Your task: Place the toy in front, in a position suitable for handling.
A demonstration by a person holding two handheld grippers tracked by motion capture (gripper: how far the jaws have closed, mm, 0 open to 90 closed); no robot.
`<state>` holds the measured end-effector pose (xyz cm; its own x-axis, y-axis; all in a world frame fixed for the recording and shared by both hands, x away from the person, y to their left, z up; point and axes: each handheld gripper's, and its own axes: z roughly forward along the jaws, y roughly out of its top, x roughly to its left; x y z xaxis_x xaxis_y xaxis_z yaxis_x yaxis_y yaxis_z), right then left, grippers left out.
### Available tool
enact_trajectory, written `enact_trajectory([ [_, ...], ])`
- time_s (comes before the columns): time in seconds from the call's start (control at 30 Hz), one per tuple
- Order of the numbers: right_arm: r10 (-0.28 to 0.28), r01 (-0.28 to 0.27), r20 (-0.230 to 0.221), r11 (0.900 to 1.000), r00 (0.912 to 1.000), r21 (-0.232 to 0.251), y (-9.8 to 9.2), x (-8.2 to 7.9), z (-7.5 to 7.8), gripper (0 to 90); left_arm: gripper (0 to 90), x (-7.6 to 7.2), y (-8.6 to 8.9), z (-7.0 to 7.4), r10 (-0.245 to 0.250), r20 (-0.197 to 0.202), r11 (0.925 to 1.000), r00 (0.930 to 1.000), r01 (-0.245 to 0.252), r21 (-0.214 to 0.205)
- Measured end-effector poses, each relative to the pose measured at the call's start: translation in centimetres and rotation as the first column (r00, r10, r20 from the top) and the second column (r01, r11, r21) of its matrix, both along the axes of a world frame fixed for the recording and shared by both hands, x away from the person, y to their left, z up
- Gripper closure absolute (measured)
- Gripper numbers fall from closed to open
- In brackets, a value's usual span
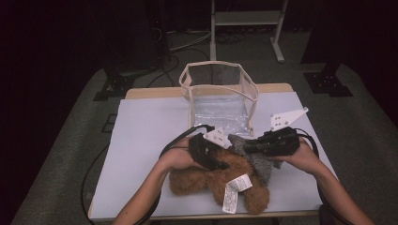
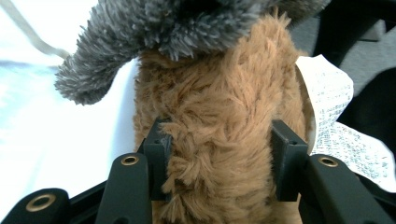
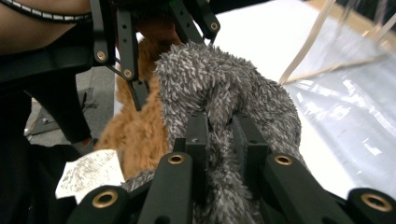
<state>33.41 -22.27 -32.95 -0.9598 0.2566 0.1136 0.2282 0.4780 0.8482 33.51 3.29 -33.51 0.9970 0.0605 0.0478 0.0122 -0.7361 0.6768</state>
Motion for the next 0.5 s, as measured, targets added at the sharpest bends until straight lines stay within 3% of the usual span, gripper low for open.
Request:
enact_trajectory([
  [0.17,-0.015,0.015,0.032,0.9998,0.9994,-0.01,0.3,0.9,1.7,77.5,52.9,1.0,-0.5,0.7,0.04,0.061,0.9991,0.9973,-0.04,-0.012],
  [0.23,-0.017,0.018,0.037,0.9997,0.9992,-0.019,0.5,1.2,1.8,77.6,51.5,1.0,-0.5,0.3,0.046,0.05,0.9989,0.9977,-0.045,-0.01],
  [0.27,-0.014,0.015,0.034,0.9996,0.9993,-0.024,0.6,1.3,1.6,77.5,50.2,0.9,-0.5,-0.2,0.044,0.042,0.999,0.9981,-0.044,0.001],
  [0.37,0.009,-0.008,0.013,0.9988,0.9999,-0.048,1.1,1.1,0.1,77.5,43.7,0.5,0.0,-0.9,0.04,0.024,0.999,0.9989,-0.04,-0.021],
  [0.5,0.012,-0.012,-0.009,0.9995,0.9999,-0.031,0.8,0.3,-1.4,77.6,35.7,0.0,1.3,-0.6,0.06,0.013,0.9976,0.9981,-0.06,-0.036],
])
